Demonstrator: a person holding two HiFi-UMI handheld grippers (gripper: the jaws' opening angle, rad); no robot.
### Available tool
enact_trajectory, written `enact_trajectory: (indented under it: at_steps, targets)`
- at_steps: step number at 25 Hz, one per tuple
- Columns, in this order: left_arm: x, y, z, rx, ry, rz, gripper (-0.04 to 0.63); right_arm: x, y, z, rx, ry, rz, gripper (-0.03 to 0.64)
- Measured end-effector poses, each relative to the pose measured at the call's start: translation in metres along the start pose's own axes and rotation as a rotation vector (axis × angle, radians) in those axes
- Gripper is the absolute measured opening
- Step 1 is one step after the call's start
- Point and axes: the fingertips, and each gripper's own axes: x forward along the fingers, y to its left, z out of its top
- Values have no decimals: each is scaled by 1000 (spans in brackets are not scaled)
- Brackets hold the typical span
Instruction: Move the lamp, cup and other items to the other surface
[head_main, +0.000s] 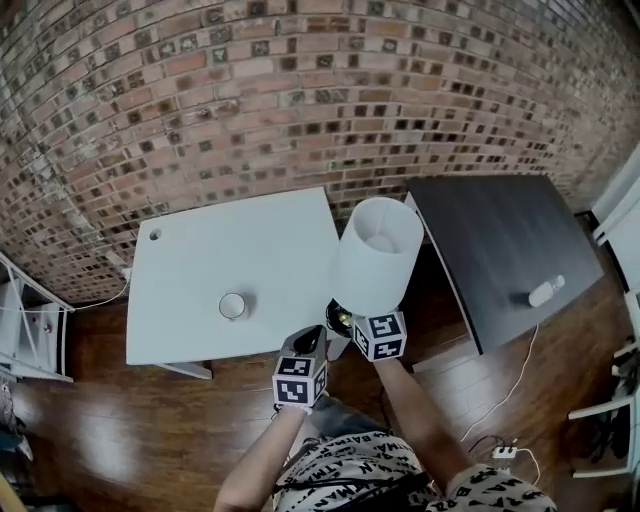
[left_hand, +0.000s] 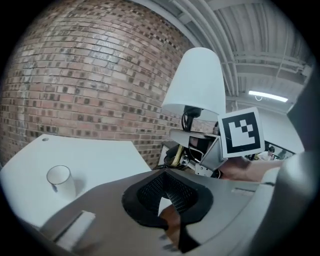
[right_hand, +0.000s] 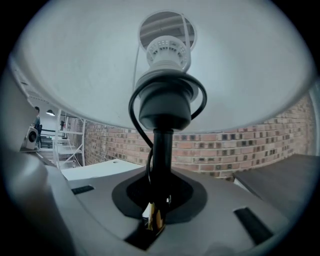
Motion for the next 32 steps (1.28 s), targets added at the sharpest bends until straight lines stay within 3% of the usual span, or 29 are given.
enact_trajectory:
  at_steps: [6, 11, 25, 32]
  targets:
    - [33, -103, -10, 79, 35, -160, 0, -80, -81, -18, 19, 32, -152, 46]
    - [87, -178, -11, 133, 71, -249, 0, -133, -169, -38, 80, 40, -285, 46]
    - [292, -394, 22, 240, 103, -423, 0, -218, -477, -70, 79, 14, -540, 44]
    - [365, -437, 19, 249, 147, -437, 0, -223, -588, -100, 80, 26, -633, 44]
